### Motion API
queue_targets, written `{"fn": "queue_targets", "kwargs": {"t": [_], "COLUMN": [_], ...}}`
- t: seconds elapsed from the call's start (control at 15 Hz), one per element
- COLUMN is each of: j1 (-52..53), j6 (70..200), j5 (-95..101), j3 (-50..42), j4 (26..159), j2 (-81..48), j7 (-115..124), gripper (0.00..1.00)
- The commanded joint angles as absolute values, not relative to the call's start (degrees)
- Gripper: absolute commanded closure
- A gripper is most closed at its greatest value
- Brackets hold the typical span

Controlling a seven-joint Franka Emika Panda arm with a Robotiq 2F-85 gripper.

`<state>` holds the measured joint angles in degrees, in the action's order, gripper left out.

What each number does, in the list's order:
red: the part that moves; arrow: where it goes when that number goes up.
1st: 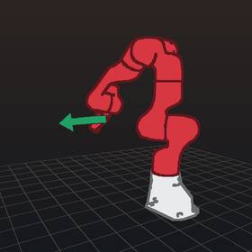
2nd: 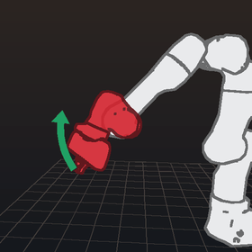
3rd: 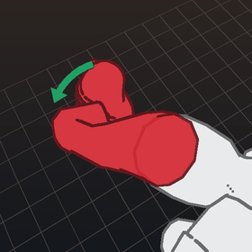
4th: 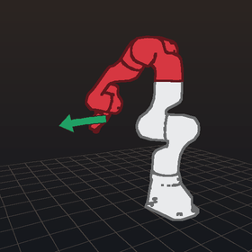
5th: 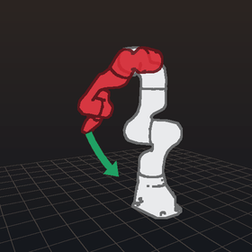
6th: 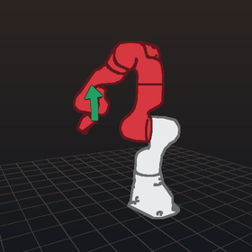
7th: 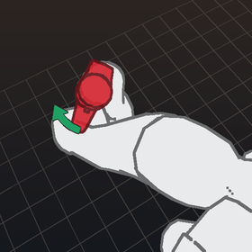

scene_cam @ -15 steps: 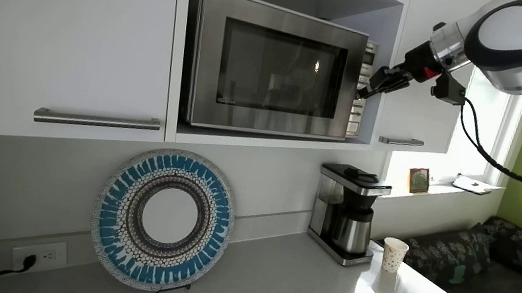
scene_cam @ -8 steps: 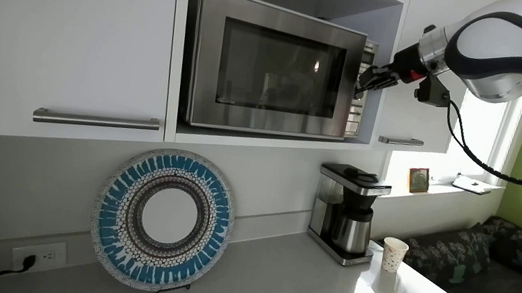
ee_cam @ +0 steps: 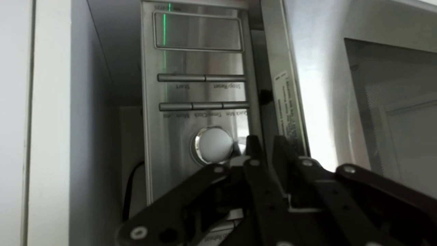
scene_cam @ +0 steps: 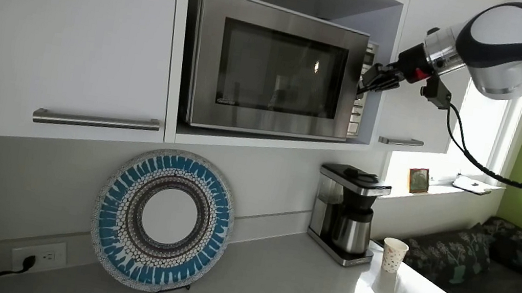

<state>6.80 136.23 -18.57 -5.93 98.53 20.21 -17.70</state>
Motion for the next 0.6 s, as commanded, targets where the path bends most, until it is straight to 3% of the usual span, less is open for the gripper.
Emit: {"fn": "queue_targets", "kwargs": {"t": [0.0,0.53], "j1": [8.8,8.9], "j6": [128.2,112.2], "j5": [-21.7,-23.6], "j3": [-6.1,-5.8], "j4": [95.9,90.7], "j2": [22.0,23.5], "j7": [-17.7,-16.4], "gripper": [0.57,0.57]}}
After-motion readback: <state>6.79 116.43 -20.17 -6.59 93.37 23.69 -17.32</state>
